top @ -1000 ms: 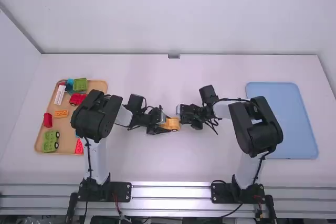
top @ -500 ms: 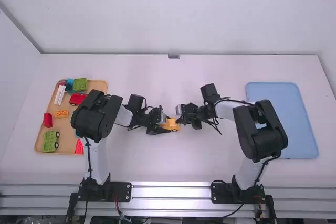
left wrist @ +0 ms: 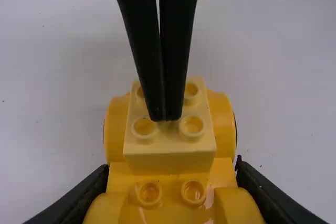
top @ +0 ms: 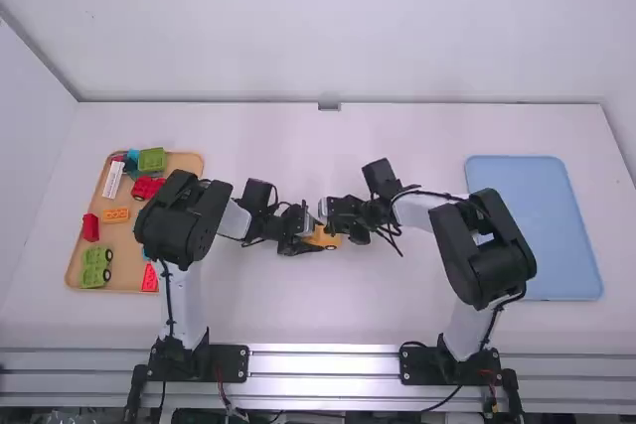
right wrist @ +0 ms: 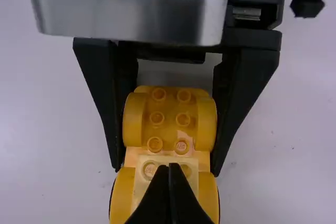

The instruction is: Assemble lego blocks to make yellow taxi

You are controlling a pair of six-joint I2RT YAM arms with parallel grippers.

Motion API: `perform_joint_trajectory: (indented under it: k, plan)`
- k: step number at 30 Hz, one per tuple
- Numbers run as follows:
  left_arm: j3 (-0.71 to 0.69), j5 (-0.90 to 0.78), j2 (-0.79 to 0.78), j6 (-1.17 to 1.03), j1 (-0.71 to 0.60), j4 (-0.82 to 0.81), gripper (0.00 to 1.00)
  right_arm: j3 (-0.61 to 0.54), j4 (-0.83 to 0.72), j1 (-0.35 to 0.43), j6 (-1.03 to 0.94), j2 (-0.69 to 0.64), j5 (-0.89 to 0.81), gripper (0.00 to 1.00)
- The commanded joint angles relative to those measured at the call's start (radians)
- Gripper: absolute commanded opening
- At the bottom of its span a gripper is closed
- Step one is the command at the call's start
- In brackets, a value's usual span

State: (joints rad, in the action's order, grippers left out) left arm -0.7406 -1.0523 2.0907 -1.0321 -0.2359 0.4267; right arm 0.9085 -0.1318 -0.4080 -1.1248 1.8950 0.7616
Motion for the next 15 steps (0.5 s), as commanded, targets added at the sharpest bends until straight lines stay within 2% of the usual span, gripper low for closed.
perform_joint_trajectory:
  k: [1, 5, 9, 12, 13, 14, 15]
  plan:
    - [0.012, 0.048, 0.023, 0.022, -0.006, -0.023, 0.32, -0.028, -0.032, 0.018, 0.01, 0.039, -0.132, 0.0]
    - [0.012, 0.048, 0.023, 0.022, -0.006, -0.023, 0.32, -0.028, -0.003, 0.03, 0.0, 0.081, -0.124, 0.0]
    - [0.012, 0.048, 0.023, 0.022, -0.006, -0.024, 0.32, -0.001, 0.019, 0.036, -0.001, 0.073, -0.007, 0.01]
    - [0.012, 0.048, 0.023, 0.022, -0.006, -0.027, 0.32, 0.039, -0.017, 0.075, 0.001, 0.006, 0.155, 0.15]
    - [0.012, 0.048, 0.023, 0.022, -0.006, -0.027, 0.33, 0.048, -0.032, 0.091, 0.001, -0.026, 0.222, 0.29]
    - [0.012, 0.048, 0.023, 0.022, -0.007, -0.027, 0.33, 0.05, -0.034, 0.095, -0.003, -0.035, 0.239, 0.31]
    - [0.012, 0.048, 0.023, 0.022, -0.007, -0.026, 0.34, 0.05, -0.035, 0.106, -0.005, -0.059, 0.272, 0.44]
